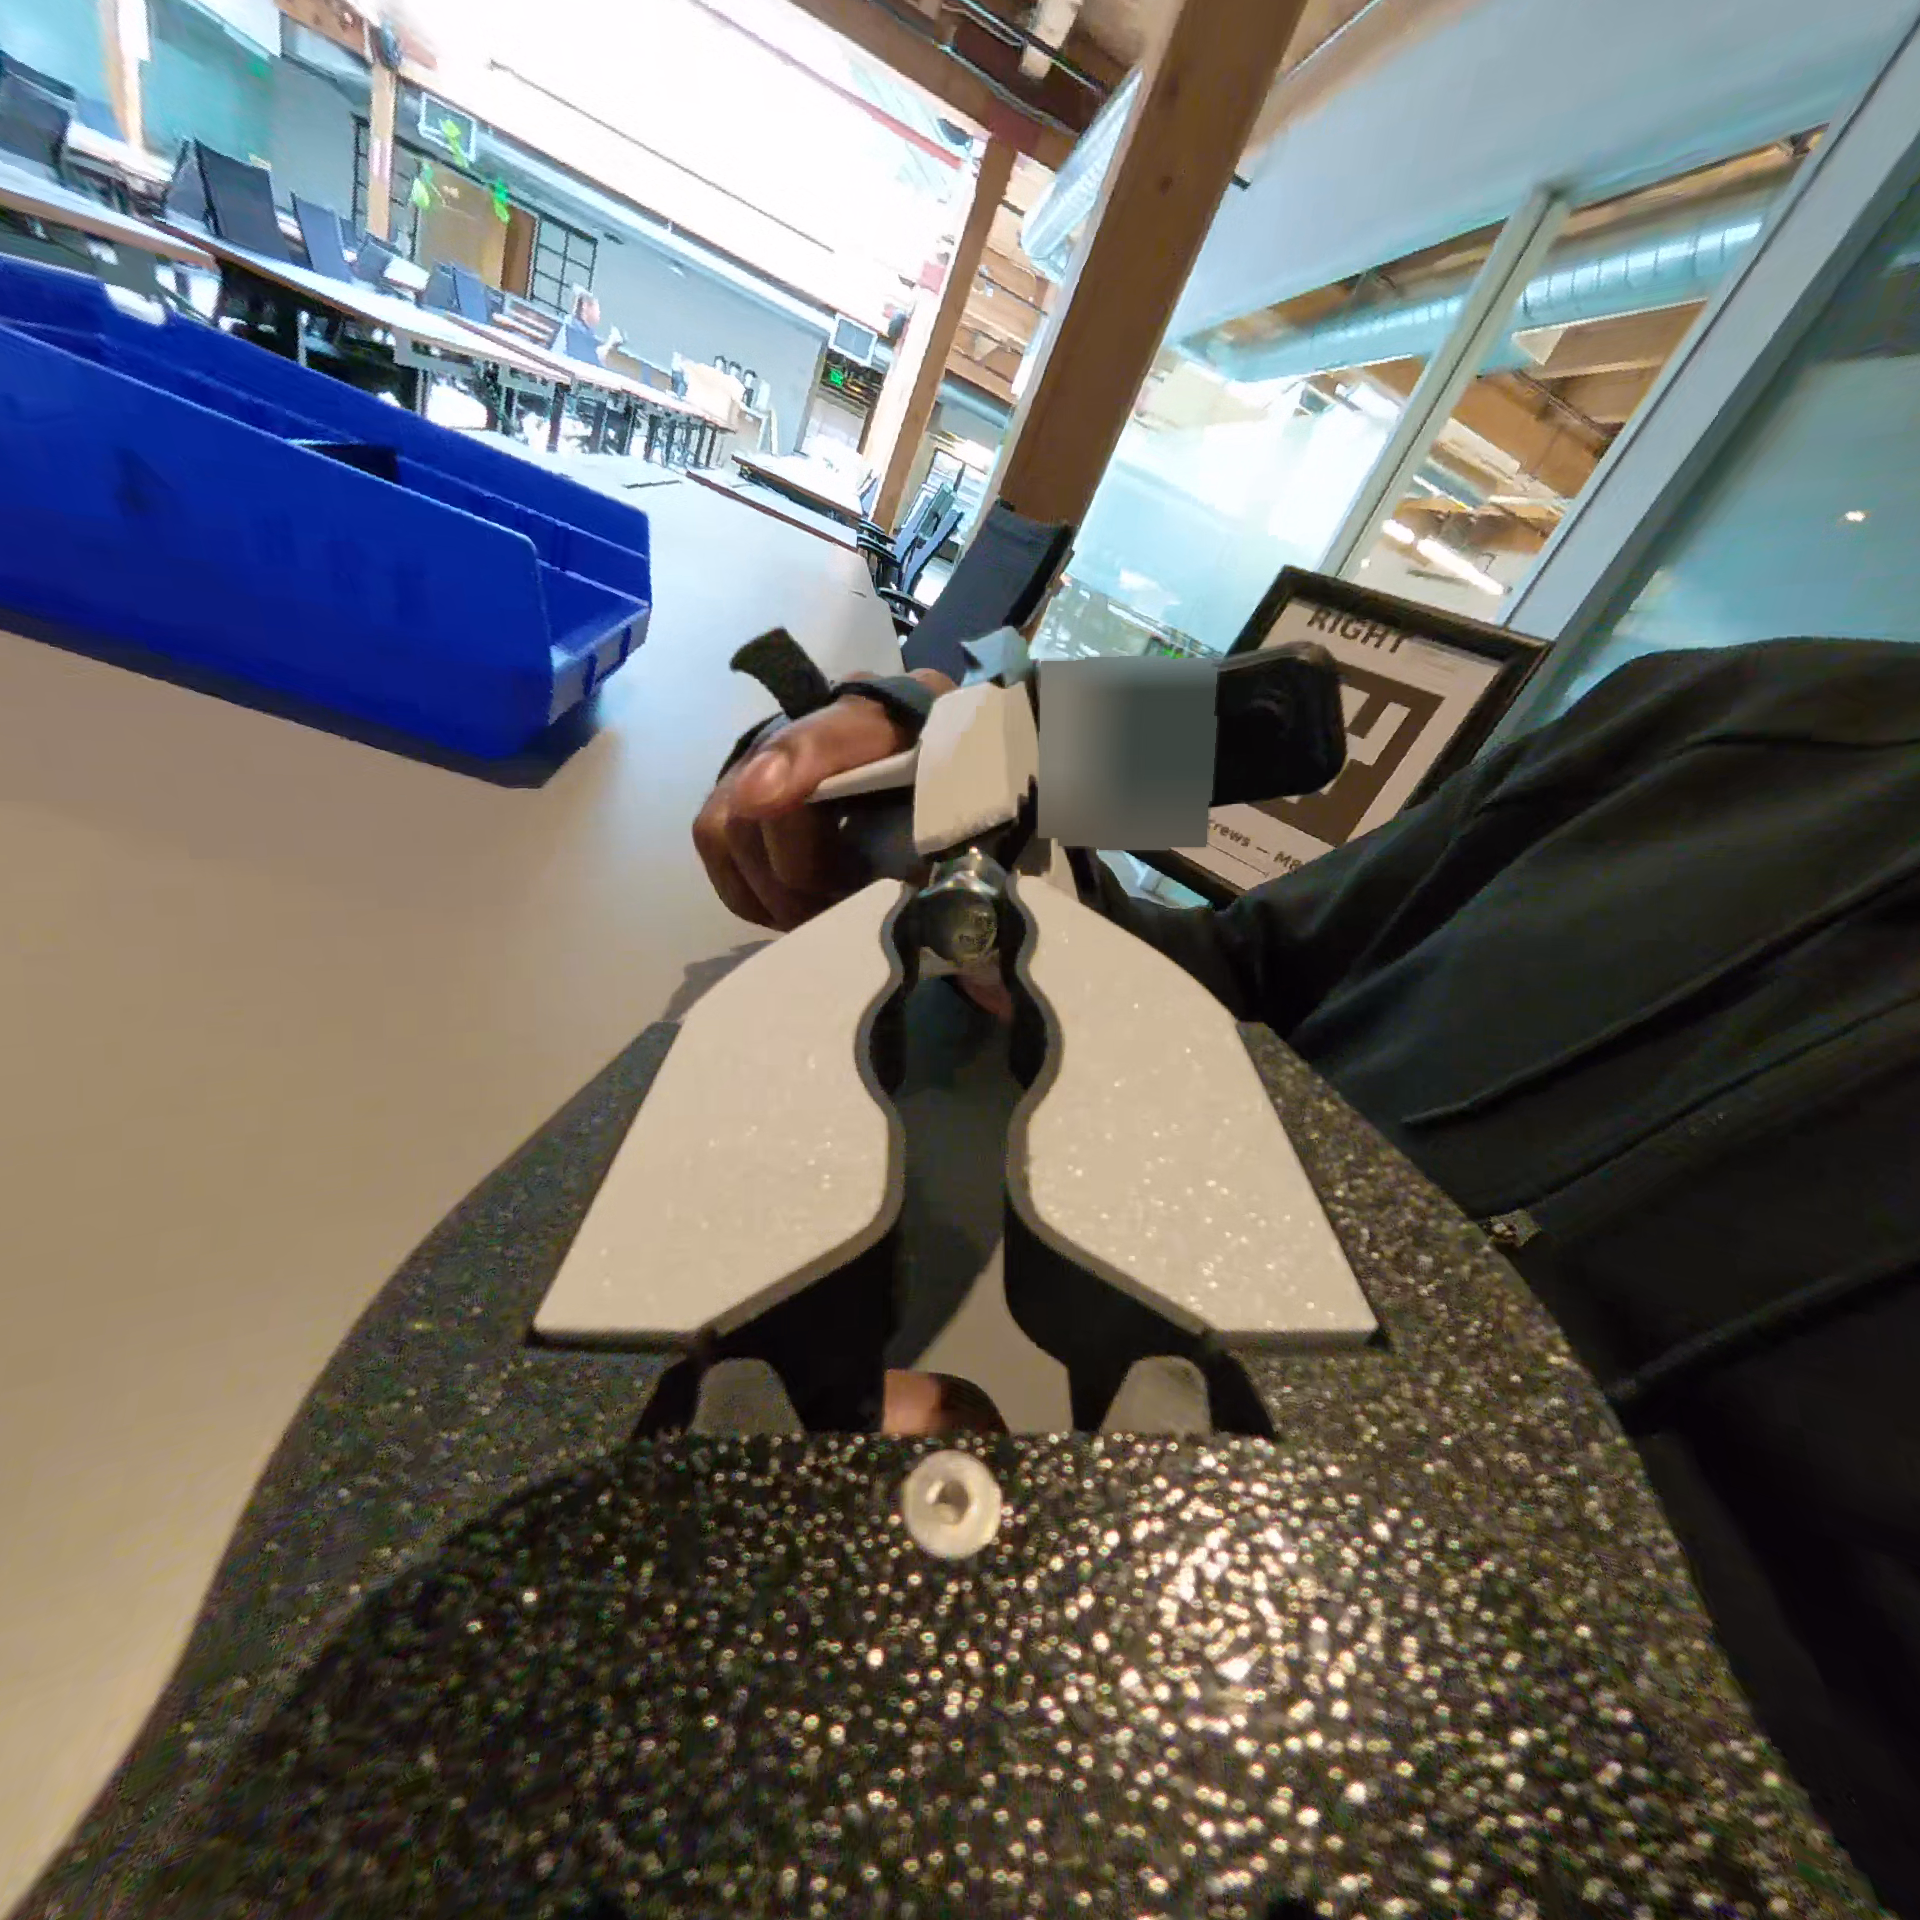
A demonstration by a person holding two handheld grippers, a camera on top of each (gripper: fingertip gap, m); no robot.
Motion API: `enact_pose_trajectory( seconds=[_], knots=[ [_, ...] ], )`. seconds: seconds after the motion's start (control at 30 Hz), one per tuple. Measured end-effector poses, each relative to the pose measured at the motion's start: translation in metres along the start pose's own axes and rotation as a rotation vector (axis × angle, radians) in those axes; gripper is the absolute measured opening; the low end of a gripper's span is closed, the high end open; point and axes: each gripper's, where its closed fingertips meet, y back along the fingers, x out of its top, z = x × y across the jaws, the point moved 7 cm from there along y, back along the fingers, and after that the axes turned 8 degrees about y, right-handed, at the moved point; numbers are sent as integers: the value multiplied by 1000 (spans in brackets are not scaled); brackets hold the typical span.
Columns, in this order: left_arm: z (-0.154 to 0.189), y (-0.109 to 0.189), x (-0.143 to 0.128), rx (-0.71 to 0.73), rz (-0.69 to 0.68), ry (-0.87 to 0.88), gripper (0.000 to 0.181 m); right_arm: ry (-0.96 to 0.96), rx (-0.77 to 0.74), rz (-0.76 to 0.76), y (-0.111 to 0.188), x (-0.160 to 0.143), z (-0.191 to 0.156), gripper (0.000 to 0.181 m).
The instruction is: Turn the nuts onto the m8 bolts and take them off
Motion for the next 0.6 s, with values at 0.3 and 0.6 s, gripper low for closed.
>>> enact_pose_trajectory(
  seconds=[0.3, 0.6],
  knots=[
    [9, 3, 9, 58, 84, -238, 14, -513, 19, 102, 5, 1, 24, 30],
    [13, 0, 6, 72, 64, -312, 14, -636, 125, 82, 2, -1, 19, 22]
  ],
)
